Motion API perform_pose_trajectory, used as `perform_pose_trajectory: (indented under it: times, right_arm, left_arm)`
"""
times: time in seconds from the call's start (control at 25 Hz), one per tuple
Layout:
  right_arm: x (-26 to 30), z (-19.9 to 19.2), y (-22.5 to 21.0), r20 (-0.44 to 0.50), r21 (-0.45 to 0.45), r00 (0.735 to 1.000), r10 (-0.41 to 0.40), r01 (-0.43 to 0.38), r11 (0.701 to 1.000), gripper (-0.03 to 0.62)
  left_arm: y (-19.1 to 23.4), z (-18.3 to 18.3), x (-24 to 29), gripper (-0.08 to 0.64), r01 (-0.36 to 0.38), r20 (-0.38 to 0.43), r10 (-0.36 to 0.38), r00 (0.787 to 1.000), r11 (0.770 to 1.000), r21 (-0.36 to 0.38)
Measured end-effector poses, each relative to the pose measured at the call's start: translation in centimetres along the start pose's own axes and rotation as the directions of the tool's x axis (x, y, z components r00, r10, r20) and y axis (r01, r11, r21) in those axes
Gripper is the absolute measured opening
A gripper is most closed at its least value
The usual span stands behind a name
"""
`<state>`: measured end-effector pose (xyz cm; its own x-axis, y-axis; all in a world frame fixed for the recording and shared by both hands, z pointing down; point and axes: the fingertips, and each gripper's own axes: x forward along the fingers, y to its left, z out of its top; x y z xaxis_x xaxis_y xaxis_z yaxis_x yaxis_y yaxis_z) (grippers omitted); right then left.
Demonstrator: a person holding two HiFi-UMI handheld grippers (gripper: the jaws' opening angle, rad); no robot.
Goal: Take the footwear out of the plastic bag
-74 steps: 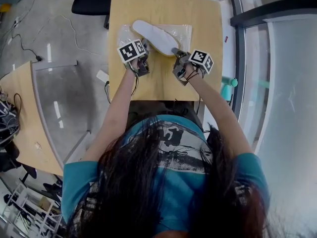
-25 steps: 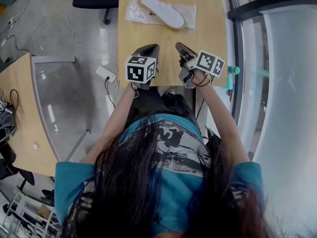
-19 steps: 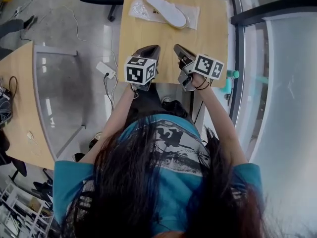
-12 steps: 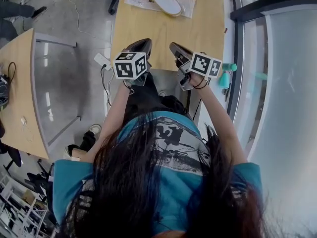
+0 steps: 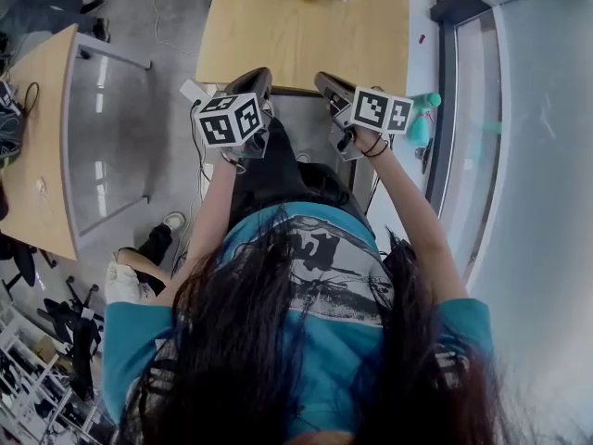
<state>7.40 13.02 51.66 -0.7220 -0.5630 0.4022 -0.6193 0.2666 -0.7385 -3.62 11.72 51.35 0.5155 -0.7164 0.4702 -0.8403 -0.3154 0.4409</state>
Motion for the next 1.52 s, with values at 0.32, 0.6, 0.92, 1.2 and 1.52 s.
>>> perform_pose_trajectory:
  times: [0.32,0.6,0.92,1.2,1.52]
  right_arm:
    - [0.0,-2.1,3.6,-0.028,-0.097,0.999,0.047,-0.049,0.994,0.021]
    - [1.0,-2.8,5.4,-0.018,-0.138,0.999,0.03,-0.032,0.99,0.021]
    - [2.2,-2.7,6.0,0.015,-0.163,1.0,-0.018,0.021,0.986,0.021]
    - [2.7,-1.6,7.1,0.072,-0.239,0.996,-0.046,0.062,0.969,0.017]
    - [2.4,0.0,7.9,0.169,-0.353,0.982,-0.084,0.14,0.925,0.015]
  left_arm:
    - [-1.3,-0.6,-3.2,0.005,-0.031,0.02,0.03,0.999,0.998,0.049]
    - [-2.1,-0.9,-3.8,0.005,-0.011,-0.003,0.011,1.0,0.994,0.107]
    - [-2.0,-0.8,-3.6,0.005,0.028,-0.041,-0.023,0.999,0.989,0.146]
    - [-1.8,-0.2,-3.2,0.005,0.062,-0.059,-0.053,0.997,0.986,0.157]
    - [-1.4,0.3,-2.7,0.005,0.079,-0.064,-0.07,0.995,0.984,0.158]
